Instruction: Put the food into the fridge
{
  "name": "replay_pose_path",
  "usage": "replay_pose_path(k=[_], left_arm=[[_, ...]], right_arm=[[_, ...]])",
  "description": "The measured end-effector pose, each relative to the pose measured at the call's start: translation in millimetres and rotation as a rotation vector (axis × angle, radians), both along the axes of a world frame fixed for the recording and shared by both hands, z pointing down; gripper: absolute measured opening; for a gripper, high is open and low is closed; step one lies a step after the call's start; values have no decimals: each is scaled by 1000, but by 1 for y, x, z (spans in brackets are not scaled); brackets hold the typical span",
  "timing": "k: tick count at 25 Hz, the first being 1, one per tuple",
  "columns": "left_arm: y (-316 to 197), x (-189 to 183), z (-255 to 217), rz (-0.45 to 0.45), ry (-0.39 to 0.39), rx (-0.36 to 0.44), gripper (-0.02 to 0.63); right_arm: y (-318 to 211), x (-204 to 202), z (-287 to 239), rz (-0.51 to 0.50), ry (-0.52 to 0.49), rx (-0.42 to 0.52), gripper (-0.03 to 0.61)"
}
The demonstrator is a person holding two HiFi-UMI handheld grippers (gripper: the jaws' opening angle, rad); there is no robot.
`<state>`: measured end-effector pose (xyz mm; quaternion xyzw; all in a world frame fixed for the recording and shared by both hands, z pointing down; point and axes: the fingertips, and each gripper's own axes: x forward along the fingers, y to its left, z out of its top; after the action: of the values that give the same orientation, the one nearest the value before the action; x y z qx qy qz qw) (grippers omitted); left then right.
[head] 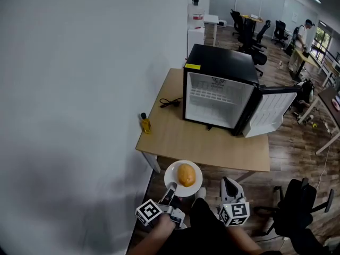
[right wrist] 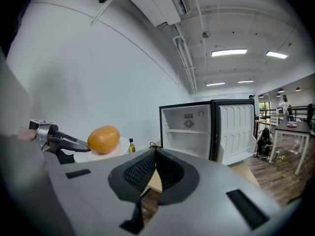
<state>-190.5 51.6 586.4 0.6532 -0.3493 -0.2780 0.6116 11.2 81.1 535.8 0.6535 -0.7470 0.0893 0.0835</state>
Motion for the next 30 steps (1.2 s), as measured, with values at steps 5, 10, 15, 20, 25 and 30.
replay_pose_path(k=[5, 10, 15, 20, 25, 30], left_arm=[[-45, 17, -8, -5, -10, 22, 29], [-95, 44, -21, -10, 35, 68, 29], [-146, 72, -15, -2, 14, 62, 29], [-186, 99, -6, -8, 17, 31, 29], [-232, 122, -5, -19, 22, 31, 29], [-275, 142, -13, -45, 48, 47, 29]], right_arm=[[-43, 11, -5, -24, 31, 21, 60], [-93, 30, -11, -44, 65, 47, 60], [-145, 60, -8, -43, 72, 37, 60], [-189, 85, -3, -41, 51, 19, 60], [-224, 104, 0, -50, 30, 13, 60], [-258, 116, -7, -85, 6, 14, 60]])
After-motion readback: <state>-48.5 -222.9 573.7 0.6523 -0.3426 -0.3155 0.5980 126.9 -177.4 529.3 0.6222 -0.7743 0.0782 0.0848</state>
